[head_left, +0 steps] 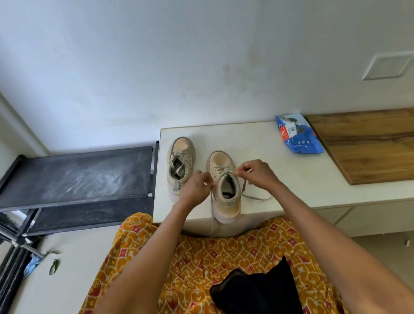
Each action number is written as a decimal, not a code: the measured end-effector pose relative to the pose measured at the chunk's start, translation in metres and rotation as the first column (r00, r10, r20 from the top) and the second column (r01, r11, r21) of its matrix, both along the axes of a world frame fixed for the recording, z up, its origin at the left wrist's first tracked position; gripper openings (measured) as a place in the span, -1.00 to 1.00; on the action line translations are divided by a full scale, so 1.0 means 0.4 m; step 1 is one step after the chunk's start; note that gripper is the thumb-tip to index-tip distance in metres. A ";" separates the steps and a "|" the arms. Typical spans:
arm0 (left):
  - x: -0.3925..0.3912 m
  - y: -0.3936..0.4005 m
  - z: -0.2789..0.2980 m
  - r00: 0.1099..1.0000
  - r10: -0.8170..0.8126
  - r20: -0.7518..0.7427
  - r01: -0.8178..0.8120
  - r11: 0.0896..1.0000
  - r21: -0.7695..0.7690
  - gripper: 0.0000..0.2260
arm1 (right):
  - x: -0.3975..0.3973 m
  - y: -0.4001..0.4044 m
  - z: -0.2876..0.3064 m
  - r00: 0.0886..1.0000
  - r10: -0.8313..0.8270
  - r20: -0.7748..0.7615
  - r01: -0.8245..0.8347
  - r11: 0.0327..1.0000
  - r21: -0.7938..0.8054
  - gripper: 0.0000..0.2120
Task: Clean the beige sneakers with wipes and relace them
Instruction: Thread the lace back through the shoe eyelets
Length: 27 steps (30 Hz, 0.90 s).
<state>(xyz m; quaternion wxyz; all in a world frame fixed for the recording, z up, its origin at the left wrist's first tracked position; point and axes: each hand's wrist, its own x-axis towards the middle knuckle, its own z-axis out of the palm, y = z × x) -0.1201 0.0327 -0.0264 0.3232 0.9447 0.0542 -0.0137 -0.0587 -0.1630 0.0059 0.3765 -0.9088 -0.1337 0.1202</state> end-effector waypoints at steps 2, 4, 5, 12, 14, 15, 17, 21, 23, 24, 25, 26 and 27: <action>0.002 -0.012 0.006 1.000 0.026 -0.003 -0.026 0.998 0.062 -0.84 | -0.009 -0.006 0.005 0.989 0.014 0.150 0.013 0.984 -0.177 -0.79; 0.007 -0.018 0.016 0.999 0.032 -0.026 -0.029 0.993 0.114 -0.83 | -0.020 -0.007 0.002 0.957 0.026 0.290 0.060 0.956 -0.286 -0.79; 0.008 -0.019 0.022 0.998 0.027 -0.050 -0.020 0.991 0.134 -0.84 | -0.027 -0.006 -0.001 0.949 0.016 0.316 0.084 0.950 -0.300 -0.79; 0.007 0.004 0.009 0.992 0.027 -0.123 -0.056 0.969 -0.240 -0.88 | -0.047 0.016 -0.015 0.970 -0.220 0.107 0.237 0.953 -0.188 -0.77; -0.003 -0.001 0.020 0.986 0.048 -0.157 -0.121 0.859 -0.497 -0.85 | -0.045 0.020 -0.021 0.962 -0.272 0.012 0.270 0.947 -0.172 -0.64; -0.006 -0.006 0.028 0.983 0.042 -0.177 -0.135 0.821 -0.555 -0.83 | -0.045 0.024 -0.024 0.960 -0.278 -0.047 0.268 0.952 -0.146 -0.57; -0.004 -0.017 0.036 0.981 0.012 -0.193 -0.120 0.822 -0.556 -0.80 | -0.048 0.035 -0.031 0.943 -0.302 -0.137 0.304 0.953 -0.011 -0.48; 0.005 -0.030 0.030 0.988 0.039 -0.149 -0.109 0.861 -0.497 -0.79 | -0.047 0.058 -0.003 0.885 -0.316 -0.340 0.437 0.817 0.377 -0.70; 0.007 -0.029 0.028 0.989 0.055 -0.140 -0.117 0.867 -0.484 -0.80 | -0.039 0.070 0.010 0.894 -0.250 -0.372 0.406 0.804 0.435 -0.80; 0.008 -0.030 0.029 0.989 0.047 -0.140 -0.109 0.873 -0.475 -0.81 | -0.035 0.075 0.014 0.905 -0.219 -0.364 0.376 0.813 0.445 -0.84; 0.008 -0.032 0.032 0.988 0.044 -0.147 -0.108 0.880 -0.462 -0.83 | -0.034 0.081 0.018 0.918 -0.184 -0.351 0.338 0.827 0.450 -0.86; 0.010 -0.034 0.034 0.987 0.044 -0.156 -0.111 0.887 -0.448 -0.85 | -0.032 0.086 0.018 0.931 -0.154 -0.330 0.296 0.847 0.441 -0.87; 0.013 -0.037 0.040 0.984 0.049 -0.170 -0.119 0.895 -0.429 -0.87 | -0.031 0.090 0.017 0.942 -0.133 -0.309 0.260 0.871 0.418 -0.87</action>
